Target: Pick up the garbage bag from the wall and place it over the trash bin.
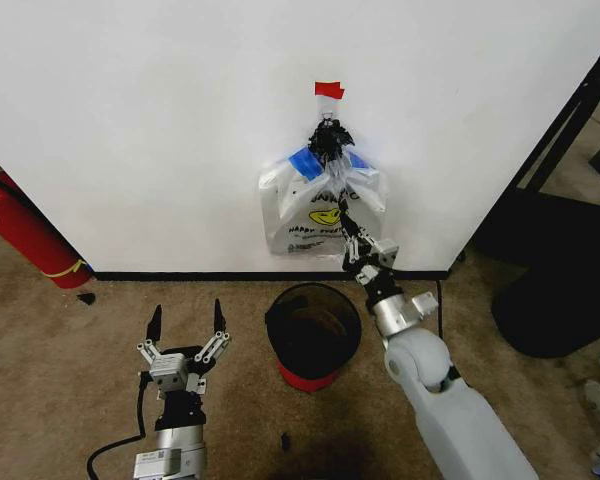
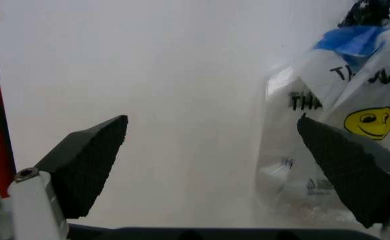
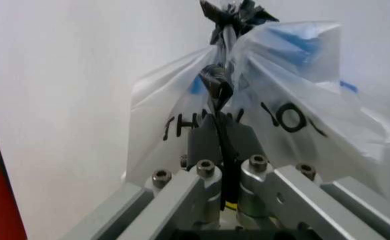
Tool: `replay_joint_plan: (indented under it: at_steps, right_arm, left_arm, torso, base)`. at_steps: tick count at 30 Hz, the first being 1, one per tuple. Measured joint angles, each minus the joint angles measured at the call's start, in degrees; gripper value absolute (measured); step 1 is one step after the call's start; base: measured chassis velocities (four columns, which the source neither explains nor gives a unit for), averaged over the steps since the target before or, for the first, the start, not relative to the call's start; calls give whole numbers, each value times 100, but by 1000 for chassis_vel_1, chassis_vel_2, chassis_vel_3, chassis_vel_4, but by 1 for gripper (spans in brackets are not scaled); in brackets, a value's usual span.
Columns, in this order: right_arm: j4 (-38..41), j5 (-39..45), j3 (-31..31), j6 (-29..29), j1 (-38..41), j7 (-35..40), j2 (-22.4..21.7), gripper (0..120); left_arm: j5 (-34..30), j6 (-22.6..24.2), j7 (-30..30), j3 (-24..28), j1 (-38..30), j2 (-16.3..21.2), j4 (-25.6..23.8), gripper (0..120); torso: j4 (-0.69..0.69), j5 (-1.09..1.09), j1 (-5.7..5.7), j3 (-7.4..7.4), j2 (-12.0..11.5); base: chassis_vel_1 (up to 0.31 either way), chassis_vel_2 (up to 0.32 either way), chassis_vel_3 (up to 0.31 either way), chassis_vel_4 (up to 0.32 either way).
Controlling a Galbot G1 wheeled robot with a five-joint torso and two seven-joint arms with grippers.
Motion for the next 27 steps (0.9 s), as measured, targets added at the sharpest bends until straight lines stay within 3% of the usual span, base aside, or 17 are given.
replay_joint_plan:
  at_steps: [14, 27]
  right_arm:
    - [648, -755, 536, 573, -1548, -167, -243, 0]
    - [593, -1201, 934, 1434, -2315, -184, -260, 0]
  left_arm:
    - [-85, -49, 0, 36, -101, 67, 124, 100]
    - [-111, -58, 0, 73, -183, 71, 213, 100]
  torso:
    - [0, 1, 0, 1, 0]
    - [0, 1, 1, 1, 0]
  base:
    - [0, 0, 0, 0]
    - [0, 0, 0, 0]
